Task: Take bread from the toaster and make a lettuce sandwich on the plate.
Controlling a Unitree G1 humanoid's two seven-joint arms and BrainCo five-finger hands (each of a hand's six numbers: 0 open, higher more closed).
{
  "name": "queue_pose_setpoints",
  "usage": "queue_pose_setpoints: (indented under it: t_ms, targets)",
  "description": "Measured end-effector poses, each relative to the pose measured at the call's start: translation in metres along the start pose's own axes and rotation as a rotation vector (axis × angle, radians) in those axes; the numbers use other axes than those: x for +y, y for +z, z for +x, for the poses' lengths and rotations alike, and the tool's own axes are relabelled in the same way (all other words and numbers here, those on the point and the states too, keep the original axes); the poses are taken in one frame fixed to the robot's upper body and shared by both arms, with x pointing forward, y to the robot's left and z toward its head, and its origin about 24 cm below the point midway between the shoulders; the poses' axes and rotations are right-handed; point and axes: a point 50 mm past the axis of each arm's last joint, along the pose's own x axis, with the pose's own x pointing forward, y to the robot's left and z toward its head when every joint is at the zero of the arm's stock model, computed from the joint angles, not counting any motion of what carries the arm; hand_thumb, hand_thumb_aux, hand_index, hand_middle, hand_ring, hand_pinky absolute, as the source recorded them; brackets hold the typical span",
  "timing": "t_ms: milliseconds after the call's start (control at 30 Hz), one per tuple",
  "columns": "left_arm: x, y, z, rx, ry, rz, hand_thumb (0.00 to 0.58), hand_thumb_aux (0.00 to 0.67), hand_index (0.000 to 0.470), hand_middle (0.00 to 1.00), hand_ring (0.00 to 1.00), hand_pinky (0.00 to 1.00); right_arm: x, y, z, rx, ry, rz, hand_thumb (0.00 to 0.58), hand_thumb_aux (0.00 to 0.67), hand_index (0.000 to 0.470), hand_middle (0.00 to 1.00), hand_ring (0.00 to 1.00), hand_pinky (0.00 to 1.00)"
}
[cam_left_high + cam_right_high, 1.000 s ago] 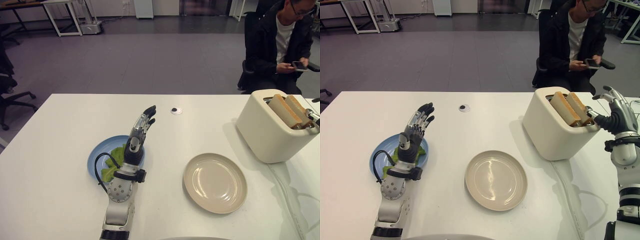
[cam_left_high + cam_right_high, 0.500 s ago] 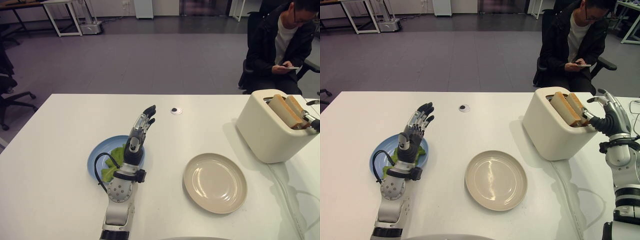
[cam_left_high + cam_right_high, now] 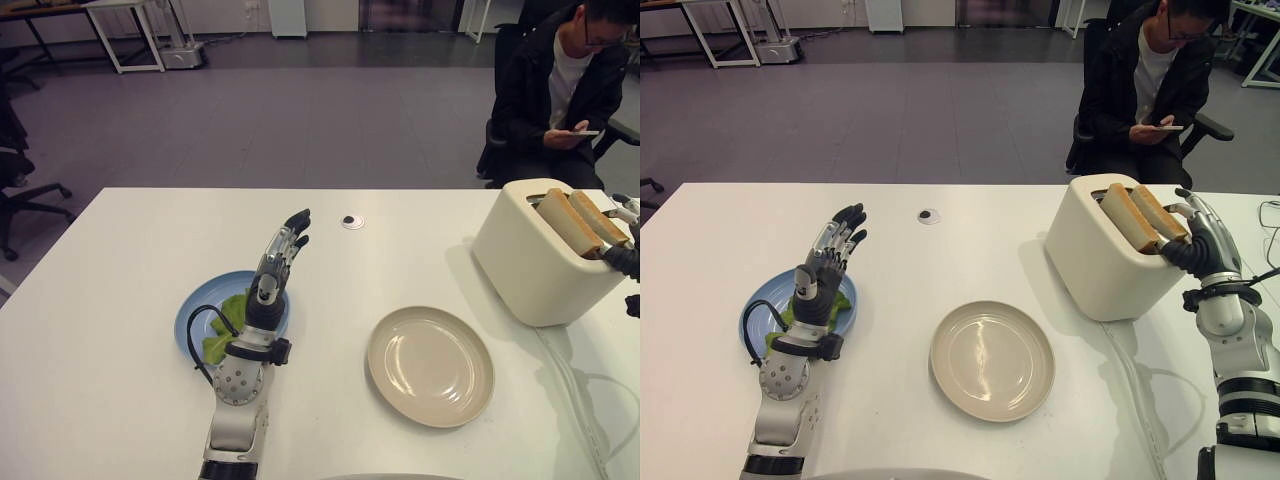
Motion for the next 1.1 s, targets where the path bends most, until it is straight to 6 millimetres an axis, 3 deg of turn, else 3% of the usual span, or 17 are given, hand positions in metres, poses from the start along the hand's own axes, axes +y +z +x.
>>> queue_pose_setpoints:
  t_ms: [100, 267, 400, 567, 700, 767, 900, 967, 1100]
  targets:
    - [0.000, 0.000, 0.000, 0.000, 0.000, 0.000, 0.000, 0.000, 0.000, 0.00, 0.00, 0.00, -0.001, 0.001, 0.001, 0.000, -0.008, 0.000, 0.580, 0.670, 0.470, 0.00, 0.00, 0.00]
    - [0.000, 0.000, 0.000, -0.001, 0.000, 0.001, 0.000, 0.000, 0.000, 0.00, 0.00, 0.00, -0.003, 0.005, 0.001, -0.016, -0.032, 0.021, 0.580, 0.670, 0.470, 0.00, 0.00, 0.00]
    - [0.000, 0.000, 0.000, -0.002, 0.000, 0.001, 0.000, 0.000, 0.000, 0.00, 0.00, 0.00, -0.013, 0.010, 0.001, -0.035, -0.110, 0.149, 0.580, 0.670, 0.470, 0.00, 0.00, 0.00]
    - [0.000, 0.001, 0.000, -0.004, 0.000, 0.002, 0.000, 0.000, 0.000, 0.00, 0.00, 0.00, -0.062, 0.034, 0.002, -0.162, -0.353, 0.320, 0.580, 0.670, 0.470, 0.00, 0.00, 0.00]
    - [0.000, 0.001, 0.000, -0.005, -0.001, 0.002, 0.000, 0.000, 0.000, 0.00, 0.00, 0.00, -0.116, 0.089, -0.011, -0.487, -0.559, 0.496, 0.580, 0.670, 0.470, 0.00, 0.00, 0.00]
    - [0.000, 0.001, 0.000, -0.007, -0.001, 0.001, 0.000, 0.000, 0.000, 0.00, 0.00, 0.00, -0.112, 0.115, -0.014, -0.596, -0.440, 0.634, 0.580, 0.670, 0.470, 0.00, 0.00, 0.00]
    - [-0.001, 0.001, 0.001, -0.009, -0.003, 0.000, 0.000, 0.000, 0.000, 0.00, 0.00, 0.00, -0.071, 0.149, -0.024, -0.691, 0.020, 0.805, 0.580, 0.670, 0.470, 0.00, 0.00, 0.00]
    - [-0.002, 0.001, 0.001, -0.008, -0.005, 0.003, 0.000, 0.000, 0.000, 0.00, 0.00, 0.00, -0.055, 0.155, -0.029, -0.686, 0.201, 0.842, 0.580, 0.670, 0.470, 0.00, 0.00, 0.00]
    - [-0.003, 0.001, 0.001, -0.009, -0.006, 0.001, 0.000, 0.000, 0.000, 0.00, 0.00, 0.00, -0.003, 0.155, -0.059, -0.607, 0.749, 0.817, 0.580, 0.670, 0.470, 0.00, 0.00, 0.00]
